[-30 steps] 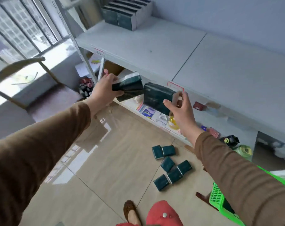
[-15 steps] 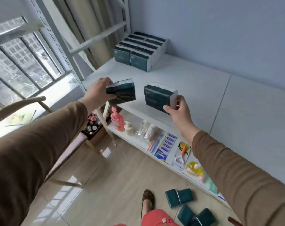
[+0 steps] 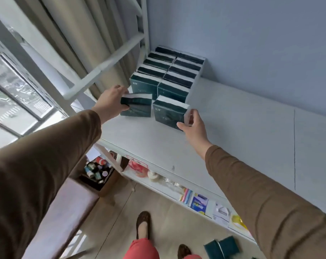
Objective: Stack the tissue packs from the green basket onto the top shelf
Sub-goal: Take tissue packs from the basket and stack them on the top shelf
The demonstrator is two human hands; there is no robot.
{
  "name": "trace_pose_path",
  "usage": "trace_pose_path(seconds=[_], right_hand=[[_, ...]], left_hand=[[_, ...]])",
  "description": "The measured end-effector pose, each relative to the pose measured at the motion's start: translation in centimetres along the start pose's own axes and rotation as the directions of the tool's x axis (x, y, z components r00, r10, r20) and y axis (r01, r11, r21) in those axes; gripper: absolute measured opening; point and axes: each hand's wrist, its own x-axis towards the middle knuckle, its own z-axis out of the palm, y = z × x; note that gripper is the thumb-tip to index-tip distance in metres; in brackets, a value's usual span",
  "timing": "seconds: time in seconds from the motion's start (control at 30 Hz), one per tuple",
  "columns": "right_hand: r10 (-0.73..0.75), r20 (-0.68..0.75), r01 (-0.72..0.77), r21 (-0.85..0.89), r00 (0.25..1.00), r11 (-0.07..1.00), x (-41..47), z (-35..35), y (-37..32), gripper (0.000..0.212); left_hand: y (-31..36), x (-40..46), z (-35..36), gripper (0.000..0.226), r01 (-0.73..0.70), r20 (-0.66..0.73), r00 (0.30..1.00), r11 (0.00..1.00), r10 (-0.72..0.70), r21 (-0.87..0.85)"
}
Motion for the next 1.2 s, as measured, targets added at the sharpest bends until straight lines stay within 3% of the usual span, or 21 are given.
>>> trace_pose_path(seconds=[0.1,0.33,0.53,0.83,1.1,1.2], right_hand=[[0.012,-0.068,-0.015,-0.044,0.998,0.999,1.8,1.9,-0.2,0.03],[0.067,-0.29,-0.088,-0.059,0.955,0.994,3.9,4.5,-0.9,0.038],[0.057,-0.343,-0.102,-0.114,0.938,0.988,4.2,5.4,-1.2,0.04],[0.026,-0.201,-0.057,-0.154,0.979,0.986,0.4,1.6,-1.4,0.046],[-0.172,-0.054,0.149,-0.289,0.984,0.946,-11.1,-7.7,2.6,0.037],[-0.232,-0.03,0.208,-0.35,0.972,0.913,-16.5,-11.8,4.8,0.034]], left_hand=[[-1.5,3.6,0.4,0.046,-0.087,0.024,0.996,0.996,0.087,-0.008],[-1.8,7.7,1.3,0.057,-0.212,-0.03,0.977,0.977,0.213,0.02],[-2.1,8.1,2.0,0.063,-0.234,-0.031,0.971,0.967,0.238,0.098],[0.7,3.2,1.5,0.076,-0.154,-0.132,0.969,0.923,0.211,0.353],[10.0,-11.8,3.7,0.065,-0.071,-0.192,0.974,0.964,0.122,0.256],[15.1,-18.8,5.5,0.058,-0.05,-0.14,0.987,0.981,0.077,0.19]])
